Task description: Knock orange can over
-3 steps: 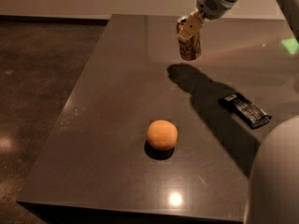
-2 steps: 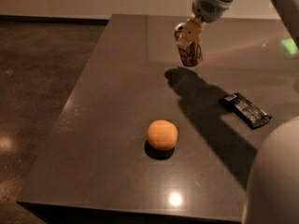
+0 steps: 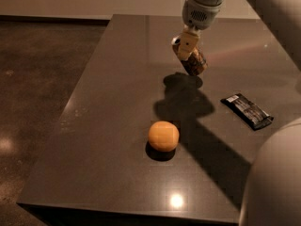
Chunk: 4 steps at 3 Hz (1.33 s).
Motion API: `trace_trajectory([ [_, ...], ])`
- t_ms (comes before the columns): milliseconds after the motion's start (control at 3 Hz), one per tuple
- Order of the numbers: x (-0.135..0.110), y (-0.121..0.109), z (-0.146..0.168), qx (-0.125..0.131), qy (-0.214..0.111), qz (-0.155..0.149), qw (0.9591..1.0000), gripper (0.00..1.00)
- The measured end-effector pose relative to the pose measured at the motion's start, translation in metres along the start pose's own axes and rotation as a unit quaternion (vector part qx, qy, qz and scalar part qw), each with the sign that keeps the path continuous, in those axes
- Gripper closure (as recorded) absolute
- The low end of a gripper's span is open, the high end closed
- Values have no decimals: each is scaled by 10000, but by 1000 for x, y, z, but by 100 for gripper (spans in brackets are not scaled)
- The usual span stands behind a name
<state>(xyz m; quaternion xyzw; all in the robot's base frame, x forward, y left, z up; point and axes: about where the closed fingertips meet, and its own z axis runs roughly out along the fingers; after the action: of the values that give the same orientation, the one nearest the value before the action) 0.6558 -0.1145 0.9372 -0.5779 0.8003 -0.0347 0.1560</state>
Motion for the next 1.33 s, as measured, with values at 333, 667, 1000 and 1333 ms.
trace_trajectory([
  [333, 3, 10, 11, -59, 390, -344, 9986, 99],
  [667, 7, 21, 24, -210, 642, -654, 9956, 84],
  [1000, 9, 29, 33, -349, 760, -914, 9923, 61],
  [1333, 10, 34, 39, -468, 770, -1157, 9892, 38],
])
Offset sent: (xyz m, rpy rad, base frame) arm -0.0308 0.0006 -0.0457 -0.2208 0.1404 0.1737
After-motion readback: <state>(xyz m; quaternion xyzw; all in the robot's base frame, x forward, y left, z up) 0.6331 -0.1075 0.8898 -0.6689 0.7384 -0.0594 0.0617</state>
